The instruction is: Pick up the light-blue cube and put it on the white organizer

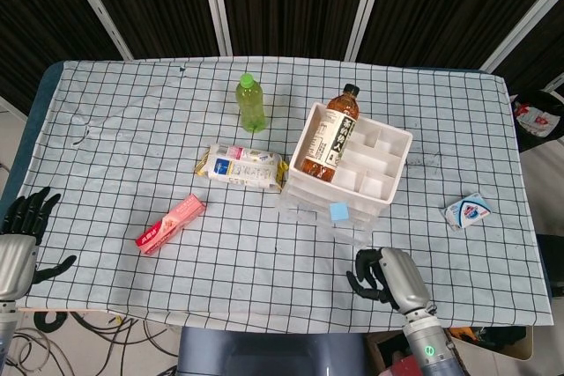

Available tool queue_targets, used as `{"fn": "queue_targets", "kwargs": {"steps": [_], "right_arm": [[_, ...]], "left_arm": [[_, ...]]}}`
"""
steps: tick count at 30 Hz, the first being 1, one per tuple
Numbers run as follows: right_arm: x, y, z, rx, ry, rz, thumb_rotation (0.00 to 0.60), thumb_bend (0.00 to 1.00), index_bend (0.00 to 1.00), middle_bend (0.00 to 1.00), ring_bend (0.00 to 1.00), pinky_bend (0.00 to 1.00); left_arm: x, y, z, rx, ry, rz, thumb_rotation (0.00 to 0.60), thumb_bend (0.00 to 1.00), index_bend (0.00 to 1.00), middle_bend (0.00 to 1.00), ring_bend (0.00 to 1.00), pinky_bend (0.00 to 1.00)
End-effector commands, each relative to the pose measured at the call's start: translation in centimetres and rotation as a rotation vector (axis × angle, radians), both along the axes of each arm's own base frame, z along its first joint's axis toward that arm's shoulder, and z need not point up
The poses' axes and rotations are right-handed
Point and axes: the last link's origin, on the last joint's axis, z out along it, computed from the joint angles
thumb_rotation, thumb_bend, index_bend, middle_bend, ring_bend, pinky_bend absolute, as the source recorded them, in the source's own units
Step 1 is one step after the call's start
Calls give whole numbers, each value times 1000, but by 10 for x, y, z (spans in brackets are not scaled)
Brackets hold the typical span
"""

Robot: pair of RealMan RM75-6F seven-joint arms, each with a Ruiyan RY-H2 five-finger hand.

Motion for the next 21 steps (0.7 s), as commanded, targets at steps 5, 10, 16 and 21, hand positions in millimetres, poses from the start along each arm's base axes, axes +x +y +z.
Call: {"fn": "queue_targets", "kwargs": {"steps": [5, 10, 16, 21], "right_arm": [[3, 3, -23, 54, -14, 10, 600, 348, 768, 866, 912, 889], [12, 0, -40, 90, -35, 14, 600, 348, 768, 864, 910, 888], [31, -8, -62, 121, -66, 15, 600, 348, 768, 864, 910, 888], [45, -13, -73, 141, -85, 24, 600, 348, 768, 864, 910, 888]], "left_arm": [[0, 0, 0, 0, 1, 0, 600, 37, 0, 0, 0, 0], [-1, 0, 1, 2, -1, 2, 600, 37, 0, 0, 0, 0], [-2, 2, 1, 1, -6, 9, 600, 37, 0, 0, 0, 0], [-2, 2, 1, -1, -7, 14, 600, 37, 0, 0, 0, 0]]}}
